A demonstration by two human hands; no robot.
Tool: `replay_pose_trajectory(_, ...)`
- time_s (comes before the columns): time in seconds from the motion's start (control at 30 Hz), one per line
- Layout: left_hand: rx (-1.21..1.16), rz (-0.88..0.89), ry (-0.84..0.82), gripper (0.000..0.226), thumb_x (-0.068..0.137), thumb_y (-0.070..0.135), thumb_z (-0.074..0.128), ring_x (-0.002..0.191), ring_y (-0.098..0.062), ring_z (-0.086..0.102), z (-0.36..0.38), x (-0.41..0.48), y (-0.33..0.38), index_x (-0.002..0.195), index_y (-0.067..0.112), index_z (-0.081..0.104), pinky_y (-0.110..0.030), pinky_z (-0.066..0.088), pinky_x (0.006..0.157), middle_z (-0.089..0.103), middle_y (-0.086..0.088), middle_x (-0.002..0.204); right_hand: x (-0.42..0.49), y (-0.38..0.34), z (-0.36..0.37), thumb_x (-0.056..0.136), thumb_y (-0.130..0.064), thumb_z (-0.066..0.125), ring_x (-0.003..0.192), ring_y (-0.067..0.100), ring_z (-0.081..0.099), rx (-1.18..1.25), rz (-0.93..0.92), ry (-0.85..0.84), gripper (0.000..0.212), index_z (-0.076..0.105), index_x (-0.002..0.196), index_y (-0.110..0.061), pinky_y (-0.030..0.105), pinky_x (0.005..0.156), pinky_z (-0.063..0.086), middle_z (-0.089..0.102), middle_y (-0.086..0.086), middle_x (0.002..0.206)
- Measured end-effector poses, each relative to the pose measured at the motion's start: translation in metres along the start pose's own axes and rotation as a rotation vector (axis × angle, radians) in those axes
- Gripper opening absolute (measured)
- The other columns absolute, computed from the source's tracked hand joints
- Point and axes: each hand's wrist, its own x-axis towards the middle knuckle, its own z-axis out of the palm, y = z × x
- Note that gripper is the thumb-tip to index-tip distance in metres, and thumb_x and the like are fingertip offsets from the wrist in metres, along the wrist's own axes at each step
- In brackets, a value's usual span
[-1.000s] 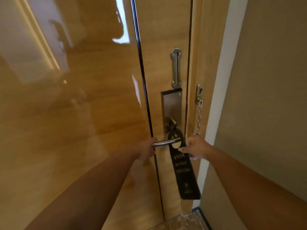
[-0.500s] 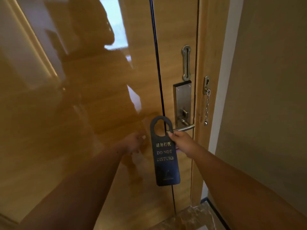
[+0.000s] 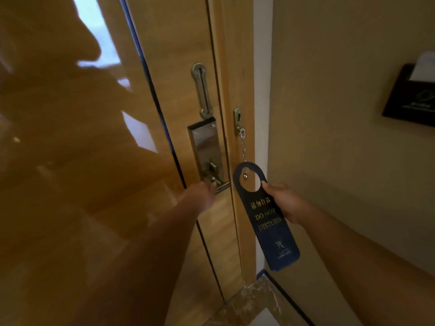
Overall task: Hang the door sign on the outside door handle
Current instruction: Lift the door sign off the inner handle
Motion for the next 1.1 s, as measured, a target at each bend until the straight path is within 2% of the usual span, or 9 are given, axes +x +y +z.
replay_pose_trajectory(0.2,0.076,-0.145,-0.08,0.069,0.093,0.054,0.012,0.109,-0.037,0.056,0.026,0.042,0.017,0.123,0.008,0.054,-0.049,0.045,0.092,0.058,-0.021,0.127,0.017,-0.013,-0.035,0.091,-0.038,0.051,0.09,0.026,0.066,-0.062,0.008,-0.013,0.034,0.066,0.099,-0.009,0.035,0.079,0.051,0.07,0.008,0.088)
replay_pose_trajectory(0.3,-0.21,-0.195,-0.198,0.081,0.086,0.069,0.015,0.052,-0.018,0.056,0.023,0.047,0.011,0.089,0.008,0.068,-0.028,0.043,0.051,0.067,-0.007,0.063,0.033,-0.014,-0.04,0.091,-0.041,0.05,0.095,0.027,0.066,-0.095,0.047,-0.045,0.033,0.065,0.098,-0.012,0.039,0.084,0.051,0.07,0.009,0.091)
replay_pose_trajectory(0.4,-0.373,-0.164,-0.239,0.073,0.081,0.074,0.014,0.028,-0.008,0.038,0.027,0.049,0.006,0.045,0.02,0.048,-0.025,0.036,0.046,0.042,0.007,0.03,0.053,-0.011,-0.036,0.091,-0.041,0.049,0.094,0.025,0.067,-0.114,0.06,-0.107,0.035,0.066,0.1,-0.012,0.036,0.077,0.051,0.071,0.011,0.097)
replay_pose_trajectory(0.6,-1.021,-0.159,-0.043,0.057,0.082,0.067,0.034,0.044,-0.015,0.038,0.071,0.047,0.006,0.066,0.017,0.057,-0.027,0.033,0.047,0.044,0.003,0.047,0.084,0.003,-0.021,0.09,-0.045,0.048,0.092,0.019,0.068,-0.197,0.082,-0.288,0.033,0.068,0.093,-0.02,0.03,0.074,0.049,0.074,0.004,0.092)
replay_pose_trajectory(0.73,-1.008,-0.149,0.004,0.076,0.063,0.088,0.037,0.046,-0.017,0.061,0.087,0.048,0.0,0.072,0.02,0.069,-0.013,0.028,0.048,0.054,-0.009,0.046,0.097,0.008,-0.02,0.089,-0.045,0.05,0.08,0.011,0.072,-0.176,0.1,-0.372,0.029,0.07,0.087,-0.025,0.027,0.068,0.047,0.076,-0.006,0.078)
replay_pose_trajectory(0.77,-0.987,-0.203,0.039,0.071,0.06,0.091,0.037,0.063,-0.024,0.065,0.09,0.046,-0.001,0.079,0.031,0.07,-0.018,0.028,0.07,0.057,-0.013,0.06,0.099,0.009,-0.019,0.089,-0.045,0.05,0.08,0.012,0.072,-0.162,0.102,-0.381,0.03,0.071,0.086,-0.024,0.027,0.068,0.048,0.077,-0.006,0.078)
replay_pose_trajectory(0.8,-0.975,-0.245,0.063,0.069,0.06,0.091,0.036,0.075,-0.03,0.063,0.092,0.044,-0.001,0.075,0.034,0.072,-0.025,0.052,0.057,0.056,-0.016,0.068,0.1,0.009,-0.018,0.088,-0.045,0.051,0.082,0.014,0.072,-0.154,0.105,-0.378,0.031,0.072,0.086,-0.023,0.029,0.071,0.049,0.077,-0.004,0.08)
replay_pose_trajectory(0.9,-0.931,-0.234,0.076,0.049,0.068,0.084,0.04,0.081,-0.024,0.063,0.091,0.031,0.006,0.082,0.049,0.07,-0.037,0.045,0.076,0.063,-0.006,0.07,0.102,0.011,-0.017,0.086,-0.045,0.054,0.089,0.019,0.071,-0.15,0.116,-0.396,0.032,0.074,0.091,-0.021,0.034,0.076,0.049,0.077,0.003,0.091)
replay_pose_trajectory(1.1,-0.842,-0.181,0.026,0.041,0.096,0.041,0.039,0.043,0.003,0.046,0.098,-0.027,0.029,0.06,0.036,0.058,-0.013,0.038,0.047,0.051,0.014,0.053,0.092,0.02,-0.026,0.079,-0.045,0.061,0.098,0.018,0.068,-0.123,0.158,-0.58,0.042,0.07,0.106,-0.014,0.022,0.069,0.054,0.073,0.006,0.107)
